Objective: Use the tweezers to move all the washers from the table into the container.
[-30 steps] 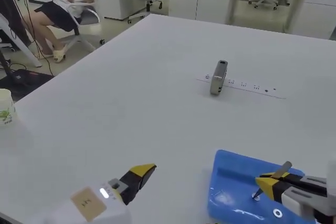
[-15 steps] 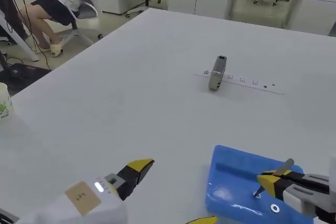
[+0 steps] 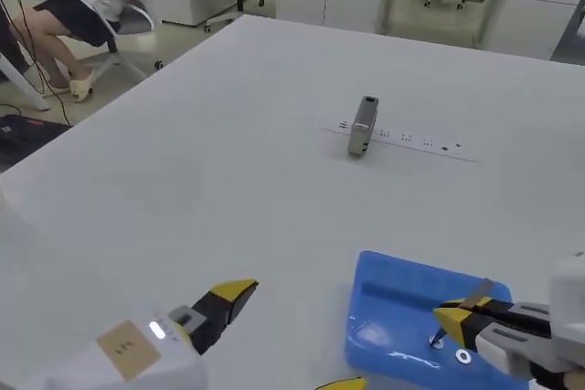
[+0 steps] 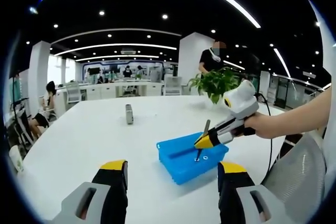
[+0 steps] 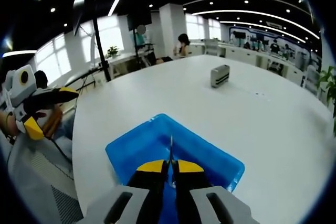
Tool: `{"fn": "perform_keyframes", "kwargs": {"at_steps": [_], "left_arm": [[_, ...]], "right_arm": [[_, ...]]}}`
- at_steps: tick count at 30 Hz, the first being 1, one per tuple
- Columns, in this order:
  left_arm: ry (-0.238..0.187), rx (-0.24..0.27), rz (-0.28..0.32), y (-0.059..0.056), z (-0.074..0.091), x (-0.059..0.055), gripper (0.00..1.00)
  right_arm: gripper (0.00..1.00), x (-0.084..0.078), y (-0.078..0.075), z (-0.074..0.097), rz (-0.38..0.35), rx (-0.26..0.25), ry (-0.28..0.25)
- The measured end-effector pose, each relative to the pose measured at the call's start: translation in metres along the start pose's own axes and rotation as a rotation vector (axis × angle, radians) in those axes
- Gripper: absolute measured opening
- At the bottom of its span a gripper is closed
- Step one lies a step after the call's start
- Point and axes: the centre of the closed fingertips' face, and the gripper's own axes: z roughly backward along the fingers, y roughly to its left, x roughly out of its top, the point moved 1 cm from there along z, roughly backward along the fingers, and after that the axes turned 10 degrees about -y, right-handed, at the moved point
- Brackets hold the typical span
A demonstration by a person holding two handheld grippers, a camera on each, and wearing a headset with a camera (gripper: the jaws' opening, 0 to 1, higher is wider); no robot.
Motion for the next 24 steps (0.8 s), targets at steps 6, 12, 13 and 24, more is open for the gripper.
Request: {"fn": "perform_keyframes", "kwargs": {"at_steps": [6,12,13,24], "left_arm": [[-0.011,0.017,0.005,0.003,0.001,0.002,0.71],[-0.023,0.015,0.007,0.001,0.0,0.004,0.71],[-0.024,0.015,0.005,0.0,0.0,0.005,0.71],[-0.078,0.07,0.002,0.009,0.004,0.014,0.73]], "right_arm": [[0.03,0.008,0.008,0.005,0.008,0.008,-0.021],[0.03,0.021,0.018,0.019,0.006,0.015,-0.076],[0.03,0.023,0.02,0.023,0.003,0.019,-0.086],[0.03,0.019,0.04,0.056,-0.009,0.061,-0.127]]}}
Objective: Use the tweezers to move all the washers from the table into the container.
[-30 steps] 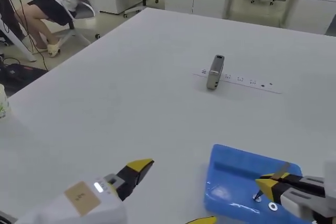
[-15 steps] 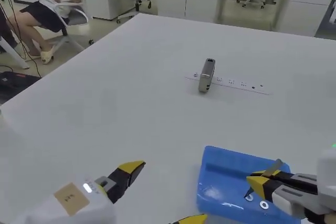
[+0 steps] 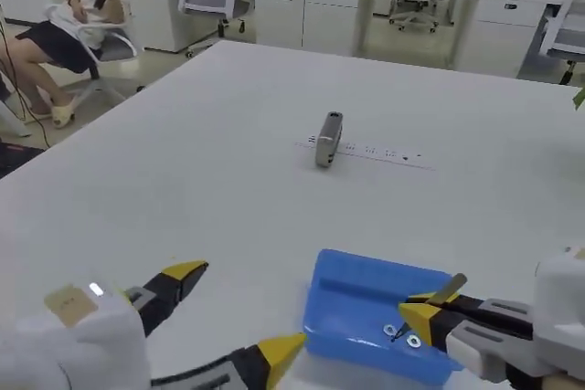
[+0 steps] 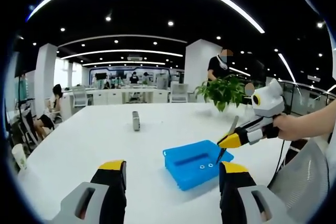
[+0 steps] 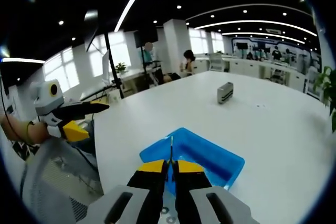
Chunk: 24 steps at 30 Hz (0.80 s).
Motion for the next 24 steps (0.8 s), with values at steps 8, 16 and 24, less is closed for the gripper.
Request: {"fn": "perform_keyframes", "kwargs": {"at_steps": [8,16,24], "left_arm": [[-0.031,0.086,-0.008,0.015,0.005,0.006,0.7],[-0.021,0.093,-0.001,0.017,0.005,0.003,0.66],[-0.004,0.059,0.002,0.012,0.003,0.0,0.66]], "right_arm": [[0.03,-0.024,0.011,0.011,0.002,0.049,0.044],[0.03,-0.04,0.008,0.005,-0.056,0.018,0.081],[0.03,-0.052,0.028,-0.008,-0.111,0.023,0.111]]}}
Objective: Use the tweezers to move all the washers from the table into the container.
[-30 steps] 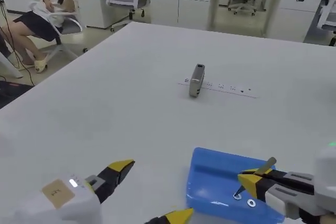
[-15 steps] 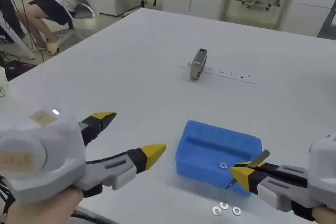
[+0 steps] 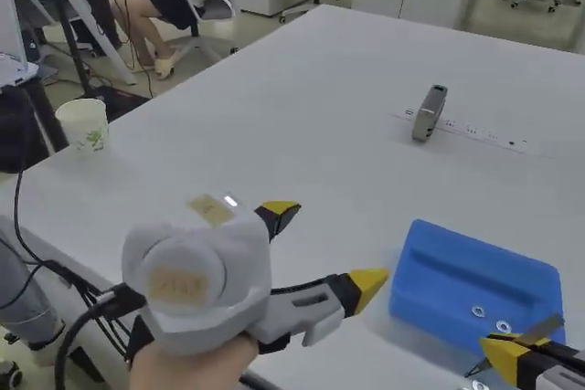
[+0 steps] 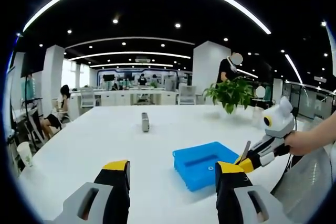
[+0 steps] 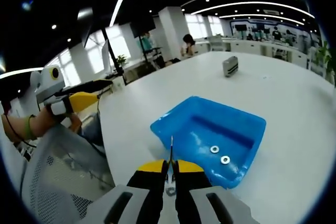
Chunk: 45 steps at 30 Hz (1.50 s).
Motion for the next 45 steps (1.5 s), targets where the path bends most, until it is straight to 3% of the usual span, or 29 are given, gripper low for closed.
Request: {"fn": "perform_keyframes", "kwargs": {"at_steps": [5,13,24,33,39,45], "left_arm": [[-0.044,0.005,0.039,0.004,0.002,0.006,0.66],[-0.072,-0.034,0.032,-0.004,0.002,0.012,0.67],[-0.094,-0.045,0.055,-0.005,0.003,0.015,0.66],[-0.102,-0.039,0.07,-0.003,0.004,0.016,0.66],[-0.107,-0.026,0.074,-0.001,0.004,0.017,0.65],[-0.105,-0.027,0.061,-0.002,0.004,0.017,0.65]], "right_arm": [[0.03,-0.008,0.01,0.006,0.001,-0.022,0.027],[0.03,-0.011,0.003,0.012,-0.011,-0.096,0.028],[0.03,-0.01,0.003,0.005,-0.015,-0.102,0.027],[0.04,-0.015,0.01,0.003,0.051,-0.081,0.076],[0.03,-0.019,0.021,-0.001,0.234,-0.028,0.141],[0.03,-0.021,0.015,0.0,0.262,-0.032,0.164]]}}
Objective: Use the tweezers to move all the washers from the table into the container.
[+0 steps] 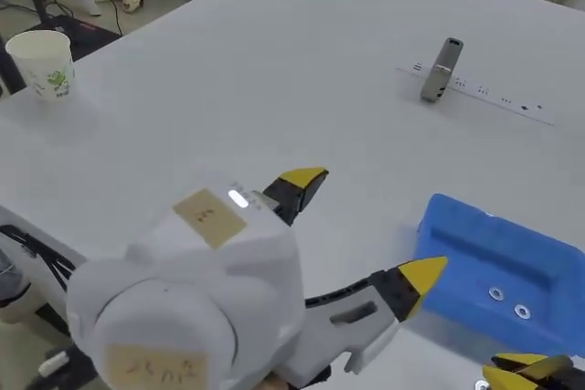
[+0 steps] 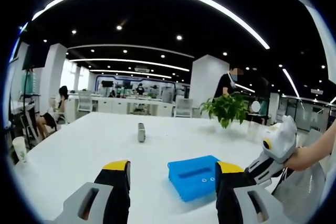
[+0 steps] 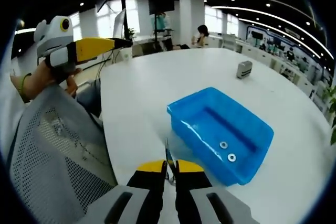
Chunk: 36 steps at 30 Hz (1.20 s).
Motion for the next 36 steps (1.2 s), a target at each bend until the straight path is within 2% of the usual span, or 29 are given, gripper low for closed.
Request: {"fn": "perform_keyframes", "kwargs": {"at_steps": [3,8,11,16,24,27,29,36], "left_arm": [[0.0,-0.001,-0.002,-0.001,0.0,0.0,0.65],[0.012,-0.005,-0.01,-0.002,-0.001,-0.002,0.65],[0.021,-0.009,-0.019,-0.003,-0.002,-0.003,0.65],[0.029,-0.018,-0.019,-0.004,-0.002,-0.005,0.65],[0.036,-0.018,-0.022,-0.004,-0.002,-0.006,0.65],[0.037,-0.014,-0.023,-0.003,-0.002,-0.006,0.65],[0.036,-0.012,-0.024,-0.003,-0.002,-0.006,0.65],[0.034,-0.006,-0.026,-0.002,-0.001,-0.005,0.65]], "right_arm": [[0.03,-0.002,0.0,0.001,0.023,0.003,0.015],[0.03,-0.002,0.0,0.0,0.021,-0.002,0.025],[0.03,-0.003,0.0,0.001,0.053,0.014,0.045],[0.03,-0.002,0.001,-0.001,0.056,0.023,0.055],[0.03,-0.003,0.005,0.0,0.122,0.042,0.067],[0.03,-0.002,0.005,-0.001,0.114,0.047,0.064],[0.03,-0.001,0.003,-0.001,0.057,0.04,0.052],[0.03,0.015,0.0,0.005,0.004,0.038,-0.01]]}}
